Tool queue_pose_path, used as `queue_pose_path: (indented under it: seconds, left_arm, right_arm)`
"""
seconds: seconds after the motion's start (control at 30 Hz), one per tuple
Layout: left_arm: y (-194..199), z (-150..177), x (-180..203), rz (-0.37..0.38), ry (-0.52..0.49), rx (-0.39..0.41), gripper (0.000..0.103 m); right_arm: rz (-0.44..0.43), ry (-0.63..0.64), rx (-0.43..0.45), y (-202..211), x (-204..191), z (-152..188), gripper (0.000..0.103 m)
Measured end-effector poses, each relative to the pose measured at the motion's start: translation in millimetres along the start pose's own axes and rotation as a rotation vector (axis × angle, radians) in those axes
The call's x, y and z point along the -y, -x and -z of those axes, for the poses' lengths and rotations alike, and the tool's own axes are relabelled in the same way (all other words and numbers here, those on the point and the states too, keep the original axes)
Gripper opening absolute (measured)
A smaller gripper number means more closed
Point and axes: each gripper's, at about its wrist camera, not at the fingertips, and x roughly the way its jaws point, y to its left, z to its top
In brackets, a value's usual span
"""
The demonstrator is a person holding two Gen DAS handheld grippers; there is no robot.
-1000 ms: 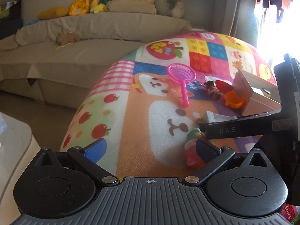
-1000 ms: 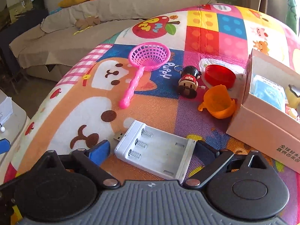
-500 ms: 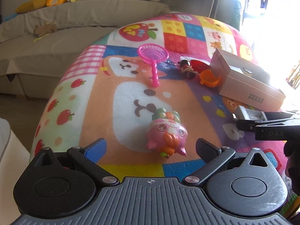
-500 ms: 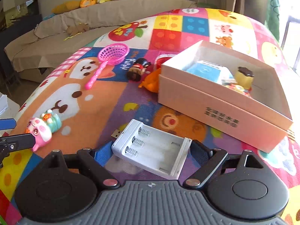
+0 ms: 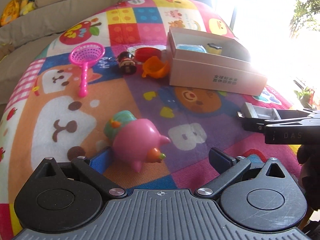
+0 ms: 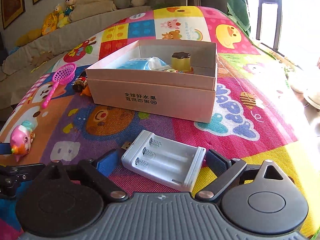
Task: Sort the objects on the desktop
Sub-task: 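Carry the pink pig toy with left tool toward the box while right carries the charger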
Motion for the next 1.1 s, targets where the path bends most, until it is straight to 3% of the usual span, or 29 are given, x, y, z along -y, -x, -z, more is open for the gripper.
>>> queue_pose_path:
  seconds: [0.2,0.47,0.53,0.77,0.93,1.1]
  left_arm:
    - [9,3,5,0.033,-0.041,0.027,0.103]
    - [34,16,-32,-0.104,0.016,0.032,0.103]
    - [34,13,-37,-0.109,0.026,0.038,0.103]
    - [6,-21,-14,-0.019,-0.091,0.144,0.103]
    - [-39,-39,4,0.003,-0.157,0.118,0.103]
    - [-53,-45,10,0.065,-0.153,0.091,0.103]
  right_arm:
    - [-0.011,0.0,-0.006,-1,-1,-1,0.103]
    - [0.022,0.035,-0.017,-3,-8,1,0.103]
    - [0.028,0.043,-0.02,-4,-10,1,0.103]
    - [0.027,0.051,-0.029,-4,-11,1,0.103]
    - [0.025,0.052,-0.029,-4,-11,1,0.103]
    - [0.018,0.055,-0.025,-3,-10,2,0.103]
